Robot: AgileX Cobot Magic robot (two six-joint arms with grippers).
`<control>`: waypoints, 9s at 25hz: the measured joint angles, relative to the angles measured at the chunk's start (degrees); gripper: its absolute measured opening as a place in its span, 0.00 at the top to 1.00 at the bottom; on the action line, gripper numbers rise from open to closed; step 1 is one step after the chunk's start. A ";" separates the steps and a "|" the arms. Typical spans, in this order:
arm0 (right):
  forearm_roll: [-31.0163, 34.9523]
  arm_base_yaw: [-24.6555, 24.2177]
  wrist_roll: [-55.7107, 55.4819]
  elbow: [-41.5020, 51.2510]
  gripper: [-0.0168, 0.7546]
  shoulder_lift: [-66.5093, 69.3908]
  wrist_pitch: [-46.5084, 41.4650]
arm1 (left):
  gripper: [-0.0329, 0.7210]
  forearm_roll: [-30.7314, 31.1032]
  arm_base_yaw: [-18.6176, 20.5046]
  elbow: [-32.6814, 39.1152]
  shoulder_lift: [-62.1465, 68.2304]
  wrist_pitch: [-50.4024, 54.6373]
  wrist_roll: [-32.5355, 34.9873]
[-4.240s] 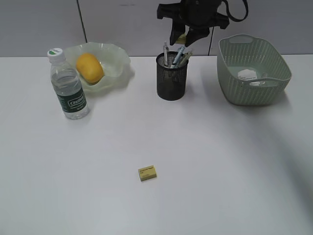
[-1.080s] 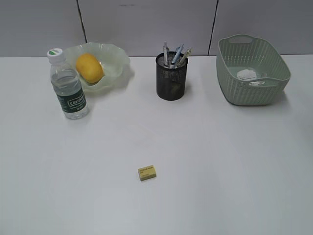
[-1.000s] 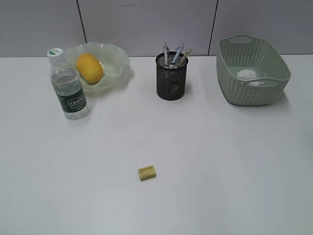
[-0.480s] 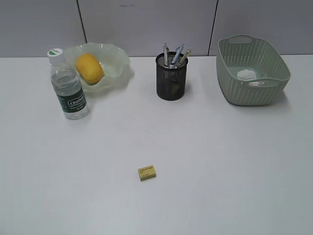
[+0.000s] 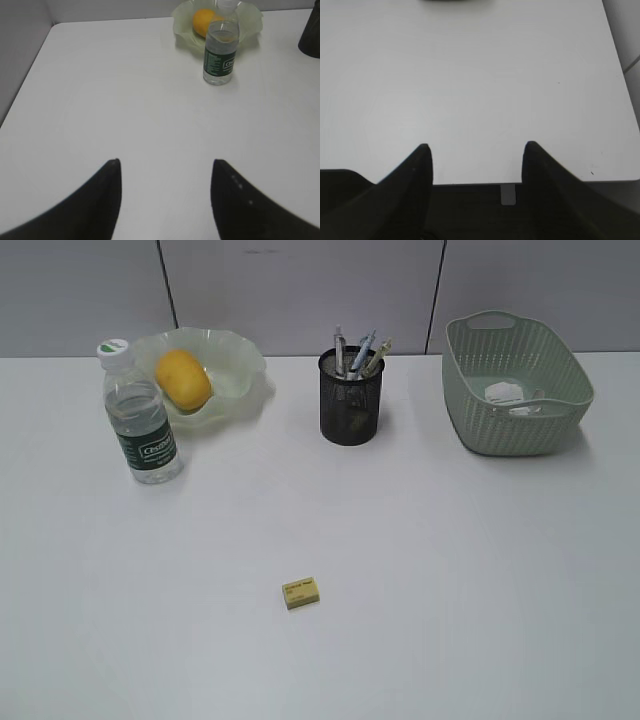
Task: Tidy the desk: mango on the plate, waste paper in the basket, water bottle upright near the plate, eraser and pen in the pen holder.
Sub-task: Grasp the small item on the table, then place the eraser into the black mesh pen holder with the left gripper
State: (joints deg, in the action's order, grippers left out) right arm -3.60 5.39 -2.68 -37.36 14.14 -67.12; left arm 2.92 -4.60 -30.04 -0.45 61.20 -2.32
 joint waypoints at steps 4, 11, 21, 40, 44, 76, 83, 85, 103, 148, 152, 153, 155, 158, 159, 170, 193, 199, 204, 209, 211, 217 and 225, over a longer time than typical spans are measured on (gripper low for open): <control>-0.19 0.00 0.00 3.28 0.38 -6.81 1.11 | 0.38 0.00 0.00 0.00 0.00 0.00 0.00; 0.38 0.00 1.28 7.24 0.38 -14.50 4.08 | 0.38 0.00 0.00 0.00 0.00 -0.05 0.00; 6.33 0.00 9.11 8.45 0.38 -14.64 6.74 | 0.38 0.00 0.00 0.00 0.00 -0.05 0.00; 7.30 0.00 2.68 8.67 0.38 -14.64 6.87 | 0.38 0.00 0.00 0.00 0.00 -0.05 0.00; 7.30 0.00 2.68 8.67 0.38 -14.64 6.87 | 0.38 0.00 0.00 0.00 0.00 -0.05 0.00; 7.30 0.00 2.68 8.67 0.21 -14.64 6.96 | 0.35 0.08 0.00 -0.22 0.00 -0.05 0.00; 7.30 0.00 2.68 8.67 0.32 -14.64 7.01 | 0.30 -3.66 0.00 -8.83 11.79 5.29 0.00; 7.30 0.00 2.68 8.67 0.35 -14.64 7.01 | 0.29 -3.92 0.00 -11.72 17.79 7.72 0.00; 7.30 0.00 2.68 8.67 0.40 -14.64 7.01 | 0.30 -15.71 -4.13 -31.92 68.32 8.44 10.76; 7.30 0.00 2.68 8.67 0.41 -14.64 7.16 | 0.38 -5.27 -42.63 -46.95 120.16 -17.03 33.59; 7.30 0.00 2.68 8.67 0.41 -14.64 7.16 | 0.38 -6.27 -42.63 -47.26 121.37 -17.07 34.64; 7.30 0.00 2.68 8.67 0.41 -14.64 7.16 | 0.38 -6.28 -42.63 -47.26 121.37 -17.07 34.71; 7.30 0.00 2.68 8.67 0.41 -14.64 7.16 | 0.40 -6.33 -42.63 -47.26 121.44 -17.07 34.78; 7.30 0.00 2.68 8.67 0.41 -14.64 7.16 | 0.48 -6.01 -42.63 -47.26 121.48 -17.38 34.89; 7.30 0.00 2.68 8.67 0.41 -14.64 7.16 | 0.52 -5.70 -42.63 -47.30 121.48 -17.45 34.89; 7.30 0.00 2.68 8.67 0.41 -14.64 7.21 | 0.69 -5.24 -42.63 -47.65 121.66 -17.13 34.89; 7.30 0.00 2.68 8.67 0.41 -14.64 7.23 | 0.69 -18.75 -35.14 -54.73 110.12 -24.10 17.08; 7.30 0.00 2.68 8.67 0.41 -14.64 7.23 | 0.69 -22.35 -32.46 -54.73 109.78 -46.91 16.76; 7.30 0.00 2.68 8.67 0.41 -14.64 7.23 | 0.69 -23.71 -31.79 -54.83 111.07 -62.74 16.67; 7.30 0.00 2.68 8.67 0.41 -14.64 7.23 | 0.69 -23.59 -31.52 -58.90 116.33 -65.83 16.67; 7.30 0.00 2.68 8.67 0.41 -14.64 7.23 | 0.69 -23.41 -31.52 -61.44 118.87 -65.83 16.67; 7.30 0.00 2.68 8.67 0.41 -14.64 7.28 | 0.69 -23.17 -31.52 -66.67 125.28 -65.54 16.67; 7.30 0.00 2.68 8.67 0.41 -14.64 7.28 | 0.69 -23.17 -31.52 -67.49 128.64 -66.40 16.67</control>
State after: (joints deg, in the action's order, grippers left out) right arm 3.71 5.39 0.00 -28.68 -0.50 -59.84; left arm -20.26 -36.12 -97.54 128.20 -5.20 14.35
